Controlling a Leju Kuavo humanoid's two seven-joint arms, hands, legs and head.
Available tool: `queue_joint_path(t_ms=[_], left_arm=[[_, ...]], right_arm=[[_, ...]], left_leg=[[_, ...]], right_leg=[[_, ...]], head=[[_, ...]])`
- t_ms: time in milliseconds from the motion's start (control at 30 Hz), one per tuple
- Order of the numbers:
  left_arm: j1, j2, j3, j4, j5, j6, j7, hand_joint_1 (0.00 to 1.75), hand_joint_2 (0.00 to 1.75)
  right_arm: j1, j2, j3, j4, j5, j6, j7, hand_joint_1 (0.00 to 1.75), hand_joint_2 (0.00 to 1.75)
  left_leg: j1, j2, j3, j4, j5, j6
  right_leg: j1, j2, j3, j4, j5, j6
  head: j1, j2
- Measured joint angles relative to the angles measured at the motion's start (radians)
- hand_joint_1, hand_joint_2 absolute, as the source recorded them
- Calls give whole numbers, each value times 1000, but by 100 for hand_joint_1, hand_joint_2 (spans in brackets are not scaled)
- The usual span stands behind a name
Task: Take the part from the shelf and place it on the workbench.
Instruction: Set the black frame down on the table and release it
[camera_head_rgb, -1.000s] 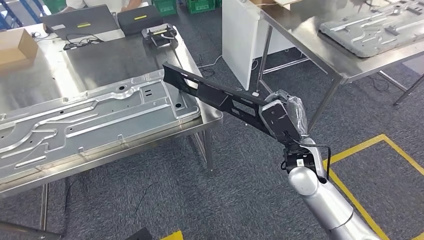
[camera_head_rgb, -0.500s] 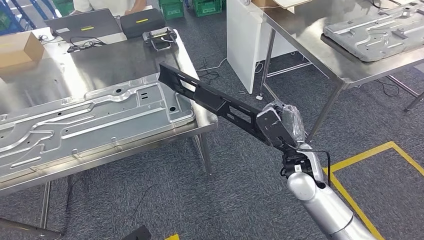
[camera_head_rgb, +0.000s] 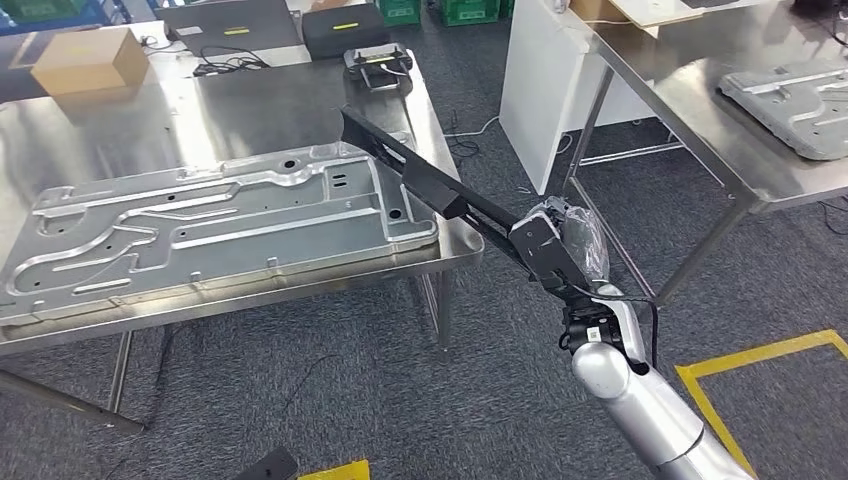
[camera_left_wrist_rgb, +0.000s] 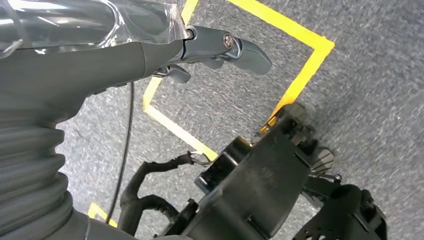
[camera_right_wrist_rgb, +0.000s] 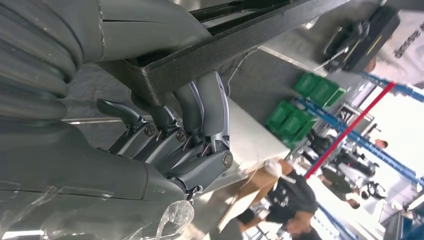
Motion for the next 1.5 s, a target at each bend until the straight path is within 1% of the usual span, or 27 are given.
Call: queue_joint_path(t_ms=[67, 133, 167, 233, 300, 367, 433, 467, 533, 600, 667, 700, 733, 833, 867, 900, 967, 1033, 1100, 1133, 1167, 1200, 1267, 1300, 1367, 1400, 1500], left_arm=[[-3, -3, 2, 0, 4, 8, 0, 0, 175], [-6, -4, 4, 0, 7, 18, 0, 0, 175], [-6, -4, 5, 0, 6, 21, 0, 0, 175], [-8, -4, 8, 0, 1, 23, 0, 0, 175], [-14, -4, 12, 0, -5, 23, 0, 0, 175], [-17, -4, 17, -1, -8, 22, 0, 0, 175], [-18, -4, 26, -1, -10, 21, 0, 0, 175], [-17, -4, 31, -1, -11, 21, 0, 0, 175], [-20, -3, 37, -2, -11, 21, 0, 0, 175], [-23, -3, 39, -2, -11, 23, 0, 0, 175], [-24, -2, 45, -2, -10, 27, 0, 0, 175], [-25, -2, 49, -2, -9, 31, 0, 0, 175], [-27, -2, 54, -1, -6, 36, 0, 0, 175], [-39, -1, 64, 1, 4, 53, 0, 0, 175], [-44, 0, 66, 2, 6, 58, 0, 0, 175], [-48, 1, 69, 2, 8, 63, 0, 0, 175], [-52, 2, 77, 4, 10, 70, 0, 0, 175], [-56, 1, 84, 8, 11, 74, 0, 0, 175], [-61, 1, 87, 15, 13, 77, 0, 0, 175], [-62, 1, 89, 19, 13, 77, 0, 0, 175], [-62, 1, 91, 24, 14, 78, 0, 0, 175], [-62, 1, 93, 29, 14, 78, 0, 0, 175], [-63, 1, 97, 38, 14, 78, 0, 0, 175], [-64, 2, 99, 42, 14, 79, 0, 0, 175], [-68, 3, 100, 47, 16, 81, 0, 0, 175], [-69, 4, 101, 48, 17, 82, 0, 0, 175], [-71, 6, 106, 51, 22, 82, 0, 0, 175]], right_arm=[[1, -1, 0, 0, 1, 4, 3, 175, 175], [6, -3, 0, 1, 3, 9, 9, 175, 175], [9, -4, 0, 1, 4, 11, 12, 175, 175], [12, -6, 0, 1, 6, 15, 13, 175, 175], [12, -8, 0, 1, 6, 18, 14, 175, 175], [12, -9, 1, 1, 6, 21, 15, 175, 175], [11, -8, 2, 1, 7, 24, 16, 175, 175], [10, -8, 3, 1, 7, 26, 16, 175, 175], [7, -7, 3, 1, 8, 28, 16, 175, 175], [5, -6, 3, 0, 9, 28, 17, 175, 175], [5, -7, 2, 0, 10, 26, 18, 175, 175], [5, -7, 2, 0, 11, 25, 19, 175, 175], [5, -7, 2, 0, 13, 23, 20, 175, 175], [3, -8, -2, 0, 17, 13, 23, 175, 175], [2, -9, -4, 0, 18, 8, 25, 175, 175], [2, -10, -6, 0, 20, 3, 27, 175, 175], [1, -11, -11, 0, 25, -4, 30, 175, 175], [2, -11, -16, -1, 27, -8, 31, 175, 175], [3, -16, -19, -2, 28, -9, 31, 175, 175], [3, -17, -20, -3, 28, -10, 30, 175, 175], [4, -19, -21, -4, 28, -10, 30, 175, 175], [4, -20, -22, -5, 28, -11, 30, 175, 175], [4, -21, -23, -5, 27, -11, 31, 175, 175], [3, -21, -23, -5, 27, -11, 31, 175, 175], [1, -19, -27, -8, 27, -12, 31, 175, 175], [0, -19, -30, -9, 26, -12, 31, 175, 175], [0, -19, -34, -11, 25, -13, 31, 175, 175]], left_leg=[[5, -22, 4, -1, 0, 8], [7, -50, 5, -1, -1, 13], [8, -67, 6, 0, -1, 12], [15, -100, 9, 2, -4, 7], [21, -131, 8, 10, -11, -6], [21, -155, 3, 16, -15, -19], [23, -173, -2, 13, -13, -28], [23, -164, -5, 17, -15, -32], [22, -109, -35, 77, -44, -40], [21, -53, -103, 210, -99, -45], [21, -37, -156, 310, -126, -44], [20, -34, -155, 306, -115, -39], [16, -28, -132, 262, -90, -29], [-12, 51, -22, 57, -24, 16], [-19, 72, -3, 20, -19, 25], [-22, 75, 1, 8, -20, 27], [-18, 48, 16, -17, -10, 28], [-9, 17, 39, -53, 14, 33], [0, -8, 45, -69, 32, 35], [3, -17, 41, -69, 37, 34], [6, -27, 37, -69, 39, 30], [9, -36, 35, -68, 41, 26], [14, -54, 29, -63, 45, 16], [15, -61, 19, -57, 45, 8], [12, -73, 7, -42, 40, -7], [9, -80, 5, -39, 37, -13], [10, -89, 15, -17, 28, -18]], right_leg=[[-2, 57, -51, 107, -53, 5], [-1, 81, -123, 233, -96, 6], [-2, 84, -144, 258, -92, 7], [-8, 93, -128, 190, -30, 12], [-21, 135, -75, 57, 40, 23], [-27, 158, -51, -4, 63, 18], [-25, 136, -50, -5, 64, -2], [-24, 125, -50, -5, 64, -9], [-23, 104, -47, -7, 64, -22], [-17, 84, -46, -7, 61, -29], [-11, 64, -43, -8, 57, -34], [-8, 56, -40, -8, 56, -36], [-4, 49, -37, -8, 54, -37], [5, 31, -19, -15, 50, -37], [5, 24, -13, -20, 48, -33], [4, 14, -6, -24, 47, -29], [2, 2, 9, -36, 49, -18], [5, 37, 6, -10, 29, -7], [5, 82, -43, 95, -35, 2], [4, 89, -73, 155, -65, 6], [2, 90, -94, 195, -78, 10], [0, 91, -96, 199, -71, 14], [-7, 112, -42, 95, -19, 21], [-8, 143, -4, 27, 4, 25], [-10, 192, 45, -58, 15, 16], [-6, 194, 54, -64, 7, 8], [-9, 139, 78, -68, 4, -12]], head=[[1, 0], [1, 0], [1, 0], [1, 0], [1, 0], [1, 0], [1, 0], [1, 0], [0, 0], [-1, 0], [-1, 0], [-1, 0], [-1, 0], [-1, 0], [0, 0], [0, 0], [0, 0], [1, 0], [3, 0], [4, 0], [4, 0], [4, 0], [5, 0], [6, 0], [6, 0], [6, 0], [3, 0]])
